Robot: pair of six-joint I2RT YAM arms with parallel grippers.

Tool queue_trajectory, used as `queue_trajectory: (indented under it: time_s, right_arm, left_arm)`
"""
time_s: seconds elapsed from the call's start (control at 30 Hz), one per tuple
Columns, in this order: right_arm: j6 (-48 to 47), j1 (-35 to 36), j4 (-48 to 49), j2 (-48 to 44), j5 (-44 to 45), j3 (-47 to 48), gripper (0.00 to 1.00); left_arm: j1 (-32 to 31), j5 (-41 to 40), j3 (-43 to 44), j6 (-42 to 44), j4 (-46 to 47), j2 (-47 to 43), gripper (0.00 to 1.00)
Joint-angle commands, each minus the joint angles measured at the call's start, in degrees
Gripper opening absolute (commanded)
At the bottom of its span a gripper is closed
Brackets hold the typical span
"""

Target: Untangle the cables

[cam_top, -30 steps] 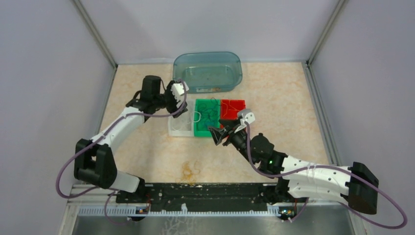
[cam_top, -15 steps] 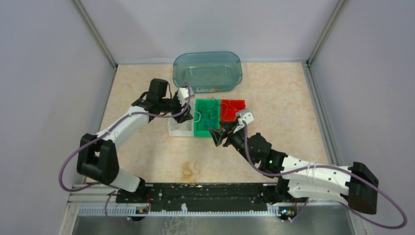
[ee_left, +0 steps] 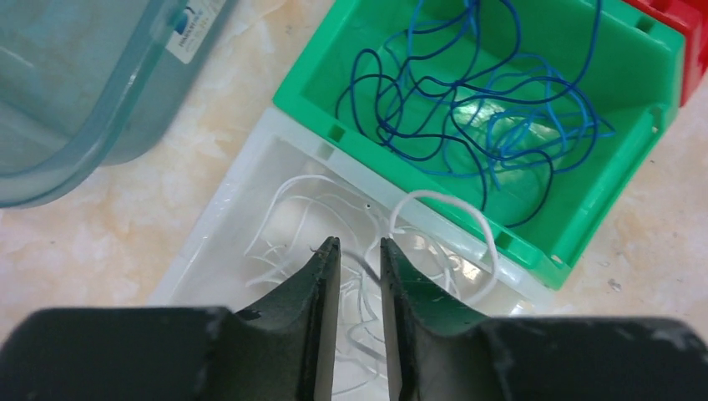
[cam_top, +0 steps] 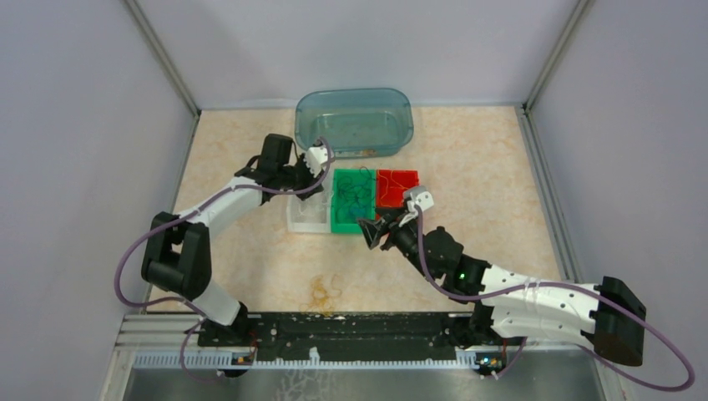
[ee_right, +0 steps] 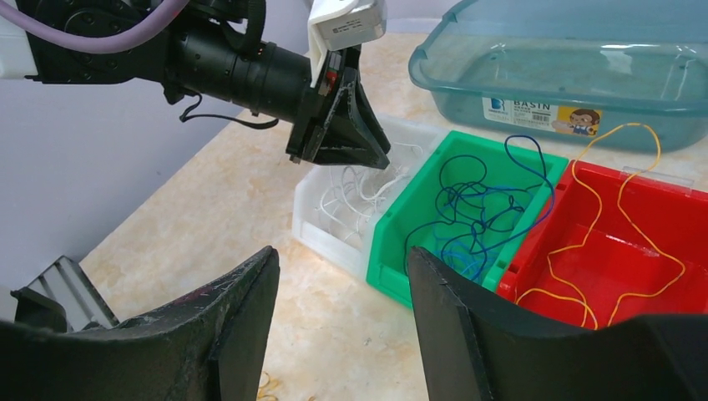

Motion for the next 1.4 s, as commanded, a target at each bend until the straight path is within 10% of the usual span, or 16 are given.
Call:
queue_trajectory:
  time_s: [0.0, 0.47, 0.8, 1.07, 1.37]
  right_arm:
    - [0.0, -0.7, 1.6, -1.1, 0.9, 1.8, 0.59]
    - [0.7, -0.7, 1.0, -1.9, 0.3, 1.3, 0.58]
    - [-7.4, -0.7, -4.5, 4.3, -23.3, 5.7, 0.65]
    - [-16.8, -0.4, -13.6, 18.8, -46.4, 13.7, 0.68]
    - [-23.6, 5.3, -22.7, 36.8, -49.3, 25.4, 0.64]
  left_arm:
    - [0.5, -4.4, -1.3, 0.9, 4.7, 0.0, 0.26]
    - [0.5, -11.0, -9.8, 7.1, 15.4, 0.1, 0.20]
    - [2.6, -1.2, 6.9, -2.2, 3.2, -6.1, 0.98]
    - [5.7, 10.5, 17.5, -8.6, -10.2, -14.0, 1.00]
    - [16.4, 15.9, 11.8, -16.1, -6.9, -22.0, 1.00]
